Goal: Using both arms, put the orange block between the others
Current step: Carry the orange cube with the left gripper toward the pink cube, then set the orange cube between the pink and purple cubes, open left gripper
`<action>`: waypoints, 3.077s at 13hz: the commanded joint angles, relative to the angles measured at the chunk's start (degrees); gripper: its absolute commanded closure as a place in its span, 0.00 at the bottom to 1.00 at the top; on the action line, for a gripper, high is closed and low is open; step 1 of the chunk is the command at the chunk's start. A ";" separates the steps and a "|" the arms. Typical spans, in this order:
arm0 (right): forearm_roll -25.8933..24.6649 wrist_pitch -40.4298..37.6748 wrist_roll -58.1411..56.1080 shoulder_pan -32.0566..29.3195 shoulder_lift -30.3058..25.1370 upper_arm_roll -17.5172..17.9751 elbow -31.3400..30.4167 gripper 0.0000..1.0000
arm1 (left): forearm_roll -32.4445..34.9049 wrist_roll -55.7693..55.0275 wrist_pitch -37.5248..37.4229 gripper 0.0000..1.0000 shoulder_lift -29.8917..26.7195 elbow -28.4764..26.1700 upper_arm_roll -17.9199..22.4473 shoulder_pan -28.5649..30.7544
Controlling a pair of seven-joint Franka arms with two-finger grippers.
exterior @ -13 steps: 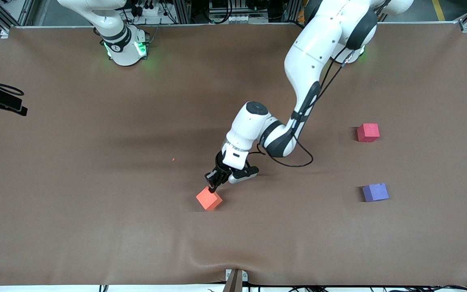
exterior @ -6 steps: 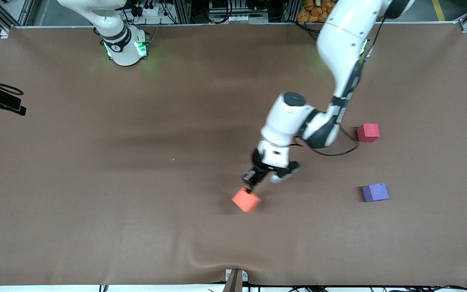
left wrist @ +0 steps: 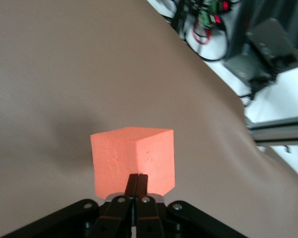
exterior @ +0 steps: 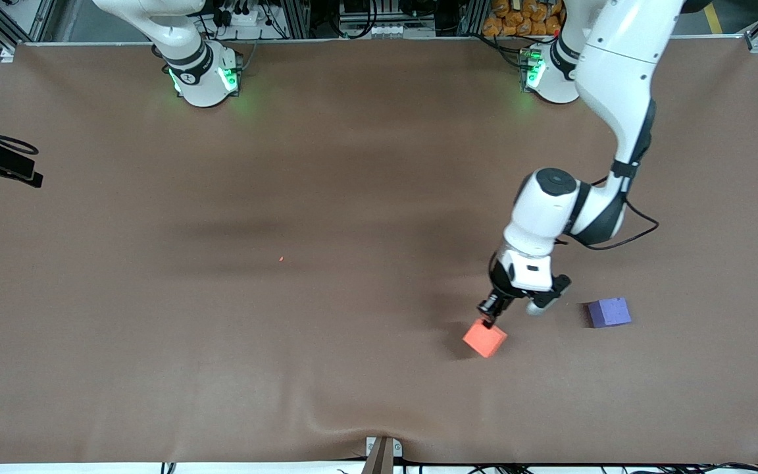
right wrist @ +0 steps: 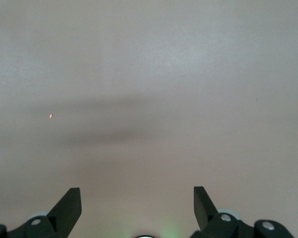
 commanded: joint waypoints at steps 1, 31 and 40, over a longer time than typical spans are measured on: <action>-0.60 -0.91 -0.57 0.12 0.64 0.06 1.30 0.00 | 1.77 3.03 -0.29 1.00 -4.56 -4.53 -3.88 5.52; -0.34 -0.91 -0.66 0.12 0.82 0.06 1.13 0.00 | -24.86 66.57 -53.29 1.00 -2.98 5.06 -36.07 56.60; -0.25 -0.83 -0.74 0.12 0.82 0.06 1.13 0.00 | -28.90 84.94 -53.37 1.00 -3.69 -3.12 -36.25 66.63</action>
